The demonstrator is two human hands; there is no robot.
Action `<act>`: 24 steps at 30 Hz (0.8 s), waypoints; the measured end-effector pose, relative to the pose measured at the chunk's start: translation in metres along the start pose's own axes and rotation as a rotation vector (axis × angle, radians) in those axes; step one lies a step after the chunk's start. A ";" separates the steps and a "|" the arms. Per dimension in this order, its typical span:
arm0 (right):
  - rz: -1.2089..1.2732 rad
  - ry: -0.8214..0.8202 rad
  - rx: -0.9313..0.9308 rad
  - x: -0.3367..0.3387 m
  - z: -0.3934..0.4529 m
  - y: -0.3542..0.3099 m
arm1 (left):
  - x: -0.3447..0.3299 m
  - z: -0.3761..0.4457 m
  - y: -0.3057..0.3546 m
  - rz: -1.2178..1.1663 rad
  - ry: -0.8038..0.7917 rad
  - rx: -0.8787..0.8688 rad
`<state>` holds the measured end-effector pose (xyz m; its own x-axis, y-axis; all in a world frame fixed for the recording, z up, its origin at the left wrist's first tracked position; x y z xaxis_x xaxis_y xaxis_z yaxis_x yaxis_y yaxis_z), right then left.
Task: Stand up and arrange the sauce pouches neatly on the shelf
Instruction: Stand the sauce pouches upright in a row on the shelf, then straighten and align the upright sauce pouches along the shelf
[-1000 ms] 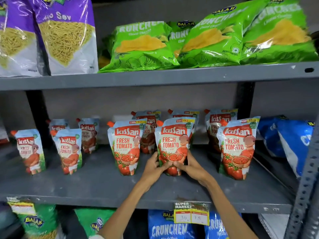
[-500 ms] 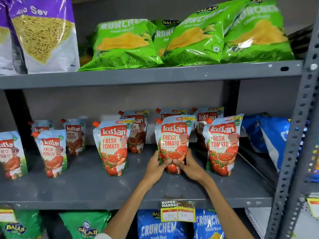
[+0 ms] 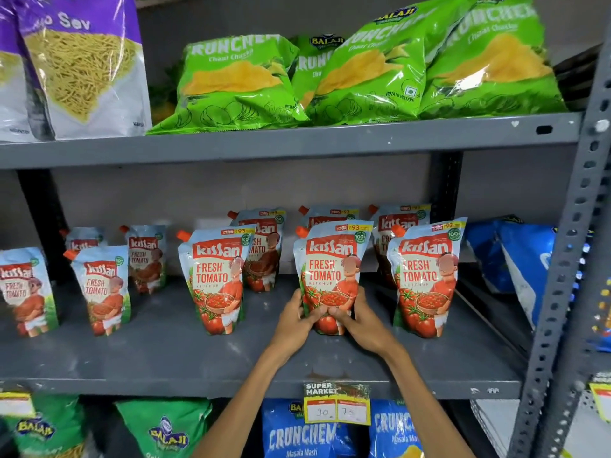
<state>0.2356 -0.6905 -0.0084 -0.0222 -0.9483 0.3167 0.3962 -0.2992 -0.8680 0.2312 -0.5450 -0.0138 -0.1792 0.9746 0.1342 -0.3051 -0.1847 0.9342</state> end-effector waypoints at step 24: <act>-0.064 0.242 0.316 -0.125 -0.002 -0.120 | 0.242 -0.030 0.021 -0.065 0.569 -0.226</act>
<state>0.1889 -0.5358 0.0553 -0.2563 -0.9376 0.2348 0.6491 -0.3470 -0.6770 0.1533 -0.3169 0.0287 -0.6054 0.7761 -0.1767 -0.5121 -0.2098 0.8329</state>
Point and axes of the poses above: each hand's wrist, its own z-axis towards the middle knuckle, its own x-axis out of the back of the hand, y = z × x, the point moved 9 cm from there along z, towards the middle knuckle, and after that the axes turned 10 degrees about y, right-handed, at the moved point
